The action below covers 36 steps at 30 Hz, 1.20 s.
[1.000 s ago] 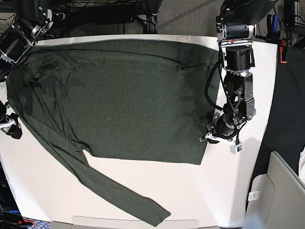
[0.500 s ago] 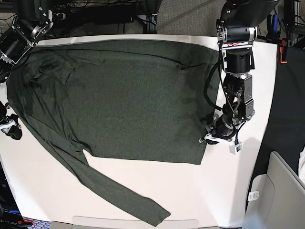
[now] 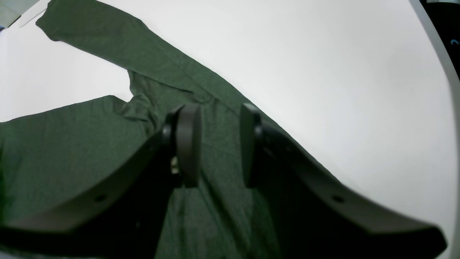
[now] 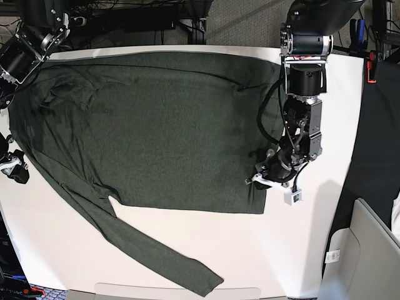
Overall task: Fold the T-shirt properly
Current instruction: 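Grasp the middle of each side edge with both grippers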
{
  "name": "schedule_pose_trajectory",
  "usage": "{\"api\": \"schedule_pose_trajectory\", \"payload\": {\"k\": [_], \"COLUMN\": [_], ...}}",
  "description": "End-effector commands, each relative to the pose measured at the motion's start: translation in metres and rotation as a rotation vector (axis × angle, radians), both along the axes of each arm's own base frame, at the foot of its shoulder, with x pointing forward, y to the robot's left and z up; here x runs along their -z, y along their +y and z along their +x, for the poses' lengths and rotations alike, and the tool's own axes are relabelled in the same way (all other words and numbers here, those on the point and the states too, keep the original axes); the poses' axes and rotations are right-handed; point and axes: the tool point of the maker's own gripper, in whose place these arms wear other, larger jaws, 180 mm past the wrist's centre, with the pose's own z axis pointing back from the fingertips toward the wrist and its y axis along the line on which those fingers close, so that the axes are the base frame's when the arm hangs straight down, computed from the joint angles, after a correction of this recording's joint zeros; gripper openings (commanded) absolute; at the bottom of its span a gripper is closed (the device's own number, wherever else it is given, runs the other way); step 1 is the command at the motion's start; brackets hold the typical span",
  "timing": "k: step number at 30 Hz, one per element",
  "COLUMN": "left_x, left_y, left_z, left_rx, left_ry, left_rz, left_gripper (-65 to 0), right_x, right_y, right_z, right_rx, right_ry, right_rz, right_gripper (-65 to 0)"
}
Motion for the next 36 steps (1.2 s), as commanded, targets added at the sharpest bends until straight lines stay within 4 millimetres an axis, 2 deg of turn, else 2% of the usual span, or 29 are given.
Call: {"api": "schedule_pose_trajectory", "payload": {"k": [1, 4, 5, 9, 10, 12, 16, 21, 24, 28, 32, 36], "left_x": [0.004, 0.005, 0.005, 0.003, 0.000, -0.013, -0.035, -0.047, -0.046, -0.045, -0.048, -0.053], "left_y": [-0.008, -0.009, -0.008, -0.002, 0.007, 0.016, 0.030, 0.030, 0.041, 0.040, 0.039, 0.037], "left_z": [-0.005, -0.005, -0.005, -0.004, -0.002, 0.003, -0.002, -0.013, -0.021, -0.028, -0.030, -0.033], "left_rx": [0.032, 0.036, 0.035, 0.024, 0.016, 0.013, 0.019, 0.034, 0.031, 0.036, 0.040, 0.046], "left_ry": [0.045, 0.046, 0.044, 0.038, 0.031, -0.009, -0.081, -0.126, -0.128, -0.129, -0.139, -0.155], "left_rz": [0.001, 0.005, 0.008, 0.012, 0.027, 0.046, 0.094, 0.116, 0.141, 0.147, 0.149, 0.150], "left_gripper": [-55.0, -64.1, -65.0, -65.0, -65.0, -65.0, -65.0, -65.0, -65.0, -65.0, -65.0, -65.0], "right_x": [-0.026, -0.026, -0.026, -0.025, -0.024, -0.024, -0.025, -0.013, -0.006, 0.002, 0.003, 0.008], "right_y": [-0.008, -0.008, -0.008, -0.008, -0.008, -0.008, -0.009, -0.010, -0.011, -0.012, -0.020, -0.012], "right_z": [0.007, 0.007, 0.007, 0.007, 0.006, 0.006, 0.007, 0.009, 0.009, 0.012, 0.023, 0.040], "right_rx": [0.004, 0.004, 0.004, 0.004, 0.004, 0.004, 0.005, 0.017, 0.024, 0.032, 0.064, 0.045], "right_ry": [-0.070, -0.070, -0.070, -0.067, -0.065, -0.065, -0.068, -0.057, -0.049, -0.027, -0.023, 0.005], "right_rz": [-0.027, -0.027, -0.027, -0.027, -0.027, -0.027, -0.027, 0.011, 0.030, 0.054, 0.017, -0.035], "right_gripper": [-46.8, -46.8, -46.8, -46.8, -46.8, -46.8, -46.8, -46.8, -46.8, -46.8, -46.8, -46.8]}}
